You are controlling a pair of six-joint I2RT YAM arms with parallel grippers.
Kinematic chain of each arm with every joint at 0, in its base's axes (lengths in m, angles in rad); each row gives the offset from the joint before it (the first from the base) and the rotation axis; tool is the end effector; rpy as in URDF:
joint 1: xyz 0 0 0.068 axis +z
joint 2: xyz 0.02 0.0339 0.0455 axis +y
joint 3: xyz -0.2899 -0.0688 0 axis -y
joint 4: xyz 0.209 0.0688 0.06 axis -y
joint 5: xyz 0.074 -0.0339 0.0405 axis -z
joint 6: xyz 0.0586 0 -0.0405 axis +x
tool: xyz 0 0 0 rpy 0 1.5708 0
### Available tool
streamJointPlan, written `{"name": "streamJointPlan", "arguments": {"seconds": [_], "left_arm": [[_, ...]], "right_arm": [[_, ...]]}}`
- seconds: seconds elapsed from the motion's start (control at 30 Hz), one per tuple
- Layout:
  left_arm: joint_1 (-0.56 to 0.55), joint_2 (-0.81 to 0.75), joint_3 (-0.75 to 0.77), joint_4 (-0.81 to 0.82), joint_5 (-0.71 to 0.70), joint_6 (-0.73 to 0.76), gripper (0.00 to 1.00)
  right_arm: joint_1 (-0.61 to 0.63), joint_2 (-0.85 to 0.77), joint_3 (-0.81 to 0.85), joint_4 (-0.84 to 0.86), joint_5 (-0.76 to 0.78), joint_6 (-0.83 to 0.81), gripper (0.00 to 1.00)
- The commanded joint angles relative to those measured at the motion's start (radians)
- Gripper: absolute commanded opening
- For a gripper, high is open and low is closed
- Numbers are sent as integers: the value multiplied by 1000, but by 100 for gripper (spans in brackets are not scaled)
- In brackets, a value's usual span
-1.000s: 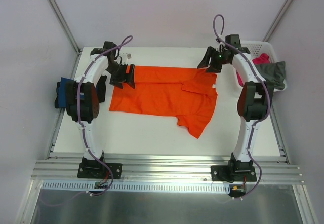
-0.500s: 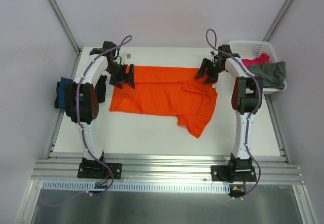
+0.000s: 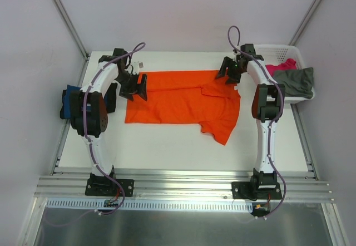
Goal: Fold and stack the t-shirts
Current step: Fold the tshirt
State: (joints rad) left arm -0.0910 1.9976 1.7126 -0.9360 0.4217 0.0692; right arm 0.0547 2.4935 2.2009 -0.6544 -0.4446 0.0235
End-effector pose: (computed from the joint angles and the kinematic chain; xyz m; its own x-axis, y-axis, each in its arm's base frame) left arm 0.3973 -0.0603 0.2565 -0.9179 0.1471 -0.3685 0.2868 0.8878 -0.3599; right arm 0.5405 0.0548 0.1827 -0.8173 -0.0235 -0.5758 -0.2811 0.8885 0.3627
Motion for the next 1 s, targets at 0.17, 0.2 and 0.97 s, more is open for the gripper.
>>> {"name": "streamJointPlan", "arguments": {"seconds": [0.17,0.2,0.97], "left_arm": [[-4,-85,-11,-24,-31,14,78],[-4,-83,-13,-24,-32,14,78],[-3,-250,-352,115,-376,268,70]], "right_arm": [[-6,33,94,35,38,12,72],[-6,24,86,33,23,10,72],[238,-843,-943,-197,41,-770,67]]}}
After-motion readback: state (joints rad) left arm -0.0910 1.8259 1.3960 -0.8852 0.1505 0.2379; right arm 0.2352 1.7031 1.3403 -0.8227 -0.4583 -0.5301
